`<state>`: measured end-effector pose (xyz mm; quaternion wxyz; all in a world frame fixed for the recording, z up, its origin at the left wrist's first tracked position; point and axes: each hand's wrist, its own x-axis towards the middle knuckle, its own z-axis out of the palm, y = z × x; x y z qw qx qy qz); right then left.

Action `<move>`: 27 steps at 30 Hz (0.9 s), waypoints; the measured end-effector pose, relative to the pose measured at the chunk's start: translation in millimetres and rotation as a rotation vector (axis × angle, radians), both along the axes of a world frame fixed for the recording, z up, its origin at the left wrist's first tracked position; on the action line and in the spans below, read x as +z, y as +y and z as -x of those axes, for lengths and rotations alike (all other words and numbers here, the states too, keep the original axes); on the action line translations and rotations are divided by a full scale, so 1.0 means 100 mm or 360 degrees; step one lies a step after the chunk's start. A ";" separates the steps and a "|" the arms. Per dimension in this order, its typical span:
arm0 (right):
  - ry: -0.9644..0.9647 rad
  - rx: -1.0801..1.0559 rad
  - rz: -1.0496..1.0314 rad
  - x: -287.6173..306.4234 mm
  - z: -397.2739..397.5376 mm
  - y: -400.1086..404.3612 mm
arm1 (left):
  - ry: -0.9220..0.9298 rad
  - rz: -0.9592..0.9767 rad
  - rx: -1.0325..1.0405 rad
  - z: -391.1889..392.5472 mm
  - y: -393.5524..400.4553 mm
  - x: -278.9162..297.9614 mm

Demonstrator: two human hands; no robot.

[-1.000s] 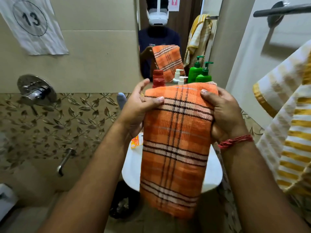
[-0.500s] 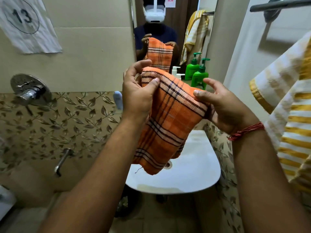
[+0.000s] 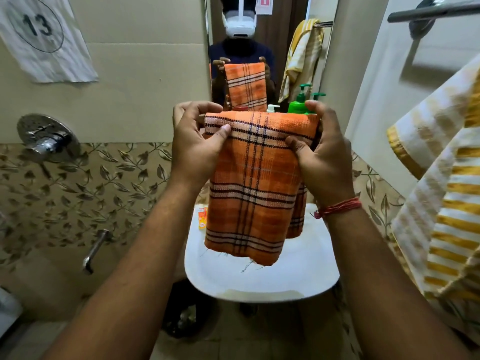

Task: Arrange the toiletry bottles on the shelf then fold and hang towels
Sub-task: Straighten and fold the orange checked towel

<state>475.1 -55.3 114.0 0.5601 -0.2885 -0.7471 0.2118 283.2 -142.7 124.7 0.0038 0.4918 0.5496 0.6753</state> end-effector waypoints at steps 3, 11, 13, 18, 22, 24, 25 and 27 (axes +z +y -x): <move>-0.0071 -0.0059 0.0164 0.11 0.01 0.04 | 0.0238 0.0067 0.0047 0.01 -0.01 0.01; -0.0053 0.0005 0.0551 0.18 0.05 0.03 | 0.0456 0.0047 0.0170 -0.02 -0.01 -0.02; 0.0050 0.0052 0.0496 0.17 0.04 0.02 | 0.0452 0.0027 0.0179 -0.01 -0.01 -0.01; 0.0168 0.0284 0.0424 0.15 -0.04 0.03 | 0.0452 -0.0007 0.0205 0.05 0.00 0.00; 0.0167 0.0225 0.0358 0.16 -0.05 0.05 | 0.0575 -0.0021 0.0201 0.04 0.02 0.02; 0.0181 0.0221 0.0341 0.18 -0.04 0.06 | 0.0636 -0.0026 0.0214 0.03 0.03 0.03; 0.0183 0.0220 0.0332 0.19 -0.04 0.07 | 0.0656 -0.0031 0.0223 0.02 0.03 0.03; 0.0161 0.0183 0.0305 0.21 -0.03 0.10 | 0.0697 -0.0051 0.0252 0.01 0.04 0.03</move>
